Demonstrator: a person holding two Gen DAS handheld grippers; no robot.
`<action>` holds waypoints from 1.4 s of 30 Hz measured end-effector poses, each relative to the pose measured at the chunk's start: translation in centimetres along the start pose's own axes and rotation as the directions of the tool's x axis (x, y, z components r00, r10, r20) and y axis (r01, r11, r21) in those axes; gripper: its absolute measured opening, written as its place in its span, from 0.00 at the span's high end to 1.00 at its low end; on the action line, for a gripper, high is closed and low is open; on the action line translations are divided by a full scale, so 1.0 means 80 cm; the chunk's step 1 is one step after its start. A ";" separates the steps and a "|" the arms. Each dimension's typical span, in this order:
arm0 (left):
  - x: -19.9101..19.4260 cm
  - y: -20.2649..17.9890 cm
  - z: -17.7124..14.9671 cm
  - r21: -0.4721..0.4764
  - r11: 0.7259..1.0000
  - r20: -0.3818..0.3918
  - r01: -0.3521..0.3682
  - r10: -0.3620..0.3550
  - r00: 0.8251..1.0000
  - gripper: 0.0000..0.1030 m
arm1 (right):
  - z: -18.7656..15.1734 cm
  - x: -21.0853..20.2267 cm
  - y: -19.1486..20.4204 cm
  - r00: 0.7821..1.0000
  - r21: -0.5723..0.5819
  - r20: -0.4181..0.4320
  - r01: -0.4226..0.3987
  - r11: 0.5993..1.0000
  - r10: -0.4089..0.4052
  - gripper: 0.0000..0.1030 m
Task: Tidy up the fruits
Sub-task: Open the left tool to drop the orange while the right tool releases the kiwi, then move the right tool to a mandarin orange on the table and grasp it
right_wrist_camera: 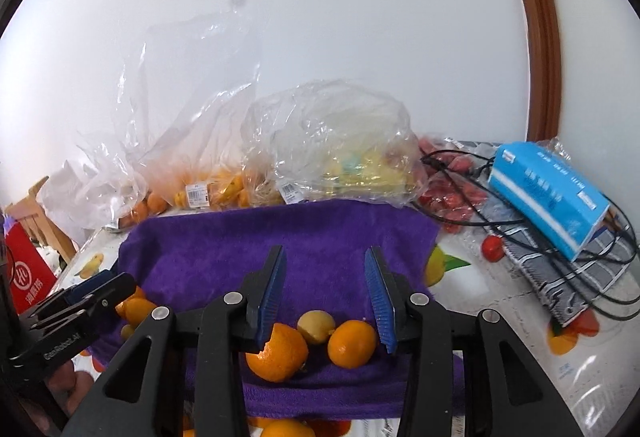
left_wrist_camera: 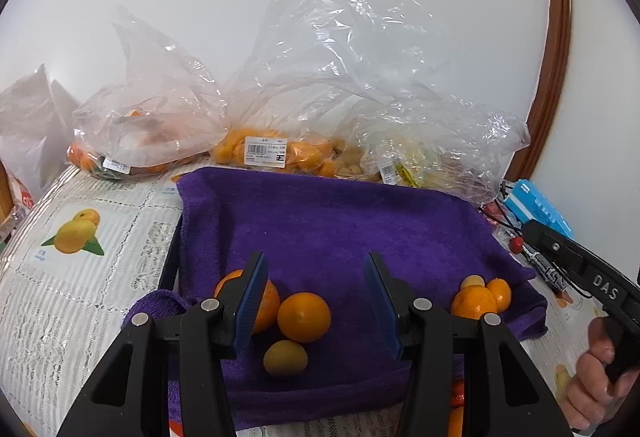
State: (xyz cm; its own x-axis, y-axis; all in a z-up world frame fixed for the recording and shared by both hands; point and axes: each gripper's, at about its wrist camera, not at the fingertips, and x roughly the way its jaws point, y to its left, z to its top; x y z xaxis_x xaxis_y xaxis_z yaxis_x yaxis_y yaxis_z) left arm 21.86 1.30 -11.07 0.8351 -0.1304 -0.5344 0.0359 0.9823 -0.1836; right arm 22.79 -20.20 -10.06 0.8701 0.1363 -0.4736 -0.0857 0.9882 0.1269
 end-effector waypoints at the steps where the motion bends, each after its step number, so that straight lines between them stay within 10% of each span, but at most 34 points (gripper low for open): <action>1: -0.001 0.001 0.000 -0.004 1.000 0.001 0.002 -0.002 1.000 0.54 | 0.001 -0.001 -0.001 1.000 -0.001 -0.009 -0.014 1.000 0.014 0.71; 19: -0.077 0.019 -0.036 -0.026 1.000 0.024 -0.010 0.011 1.000 0.54 | -0.041 -0.059 -0.006 0.999 0.060 0.006 -0.038 0.997 0.038 0.72; 42: -0.104 0.046 -0.079 -0.058 0.996 -0.082 -0.060 0.056 0.995 0.53 | -0.116 -0.054 0.003 0.968 0.051 -0.226 -0.103 0.993 0.112 0.65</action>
State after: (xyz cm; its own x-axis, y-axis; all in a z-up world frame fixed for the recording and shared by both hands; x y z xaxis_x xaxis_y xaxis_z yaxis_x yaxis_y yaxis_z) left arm 11.59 5.17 -12.54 0.7881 -0.0862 -0.6095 -0.0465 0.9790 -0.1985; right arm 14.51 -19.93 -16.10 0.7228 0.2580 -0.6411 -0.1496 0.9641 0.2194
